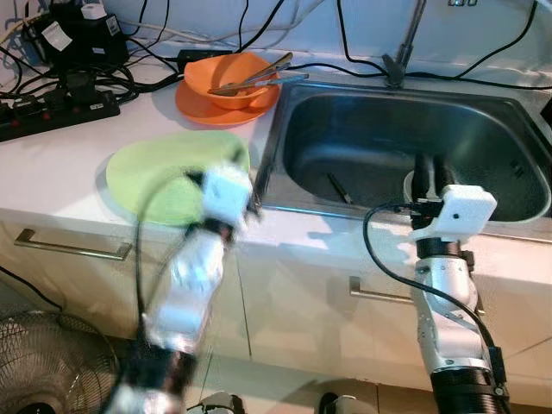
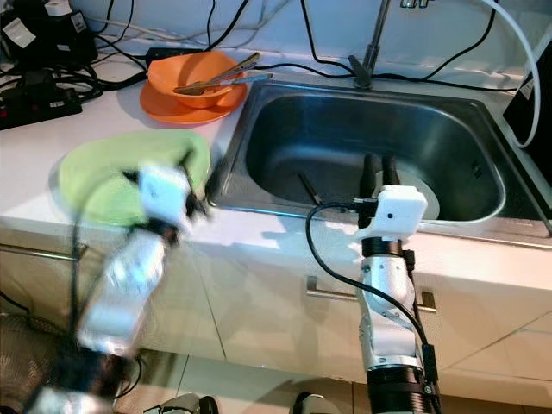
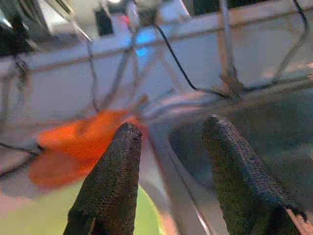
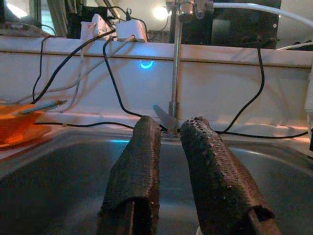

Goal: Kitchen organization

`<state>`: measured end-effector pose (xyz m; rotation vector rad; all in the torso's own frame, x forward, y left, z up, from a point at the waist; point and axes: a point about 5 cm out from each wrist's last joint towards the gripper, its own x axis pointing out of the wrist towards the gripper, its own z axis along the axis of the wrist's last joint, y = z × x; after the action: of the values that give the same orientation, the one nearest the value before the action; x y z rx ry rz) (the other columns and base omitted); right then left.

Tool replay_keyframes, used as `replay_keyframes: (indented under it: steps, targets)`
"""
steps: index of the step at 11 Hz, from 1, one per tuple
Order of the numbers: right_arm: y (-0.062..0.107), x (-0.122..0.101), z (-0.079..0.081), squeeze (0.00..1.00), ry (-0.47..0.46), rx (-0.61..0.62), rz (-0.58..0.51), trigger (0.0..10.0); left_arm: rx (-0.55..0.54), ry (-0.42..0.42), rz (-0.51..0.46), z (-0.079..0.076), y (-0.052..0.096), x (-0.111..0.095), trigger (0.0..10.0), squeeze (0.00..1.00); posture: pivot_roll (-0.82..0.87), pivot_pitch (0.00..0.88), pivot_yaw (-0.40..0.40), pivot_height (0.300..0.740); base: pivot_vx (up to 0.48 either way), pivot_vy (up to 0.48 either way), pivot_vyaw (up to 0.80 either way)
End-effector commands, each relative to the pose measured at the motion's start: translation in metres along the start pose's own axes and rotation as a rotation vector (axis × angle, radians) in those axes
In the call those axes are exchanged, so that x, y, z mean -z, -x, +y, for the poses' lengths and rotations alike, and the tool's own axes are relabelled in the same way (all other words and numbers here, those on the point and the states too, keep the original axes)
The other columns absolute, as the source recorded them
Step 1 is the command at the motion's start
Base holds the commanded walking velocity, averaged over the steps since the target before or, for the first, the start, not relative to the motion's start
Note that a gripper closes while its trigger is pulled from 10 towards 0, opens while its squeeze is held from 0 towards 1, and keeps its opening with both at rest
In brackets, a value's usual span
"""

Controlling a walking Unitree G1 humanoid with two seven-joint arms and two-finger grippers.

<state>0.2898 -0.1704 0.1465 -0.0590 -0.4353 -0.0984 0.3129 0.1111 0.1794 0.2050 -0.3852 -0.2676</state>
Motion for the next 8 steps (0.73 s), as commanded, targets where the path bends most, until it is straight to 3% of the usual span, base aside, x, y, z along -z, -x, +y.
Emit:
replay_keyframes:
  steps: [1, 2, 3, 4, 5, 6, 8]
  targets:
    - [-0.002, 0.0, 0.002, 0.0, -0.005, 0.001, -0.003, 10.0, -0.084, -0.01, -0.019, 0.021, -0.006, -0.012, 10.0, 0.0, 0.05, 0.073, 0.015, 0.74, 0.0, 0.0, 0.0]
    - [-0.001, 0.0, 0.002, 0.0, -0.005, 0.0, 0.0, 10.0, -0.118, -0.016, -0.022, 0.032, -0.009, -0.016, 10.0, 0.0, 0.05, 0.073, 0.015, 0.74, 0.0, 0.0, 0.0]
    - [0.0, 0.003, 0.002, 0.0, -0.005, 0.0, 0.014, 10.0, -0.245, -0.064, 0.042, 0.082, -0.012, -0.023, 10.0, 0.0, 0.06, 0.075, 0.02, 0.74, 0.0, 0.0, 0.0]
    - [0.001, 0.005, 0.003, 0.0, -0.007, -0.003, 0.022, 10.0, -0.318, -0.044, 0.137, 0.117, -0.003, -0.023, 10.0, 1.0, 0.06, 0.08, 0.027, 0.74, 0.0, 0.0, 0.0]
    - [0.001, 0.005, 0.004, 0.0, -0.008, -0.004, 0.024, 10.0, -0.333, -0.025, 0.161, 0.124, -0.001, -0.022, 10.0, 1.0, 0.06, 0.08, 0.027, 0.74, 0.0, 0.0, 0.0]
    - [0.002, 0.007, 0.005, 0.0, -0.01, -0.007, 0.036, 10.0, -0.368, 0.008, 0.232, 0.143, 0.012, -0.02, 10.0, 1.0, 0.07, 0.086, 0.028, 0.74, 0.0, 0.0, 0.0]
    - [0.003, 0.01, 0.006, 0.0, -0.014, -0.016, 0.051, 10.0, -0.388, 0.083, 0.291, 0.16, 0.029, -0.018, 10.0, 1.0, 0.08, 0.089, 0.027, 0.74, 0.0, 0.0, 0.0]
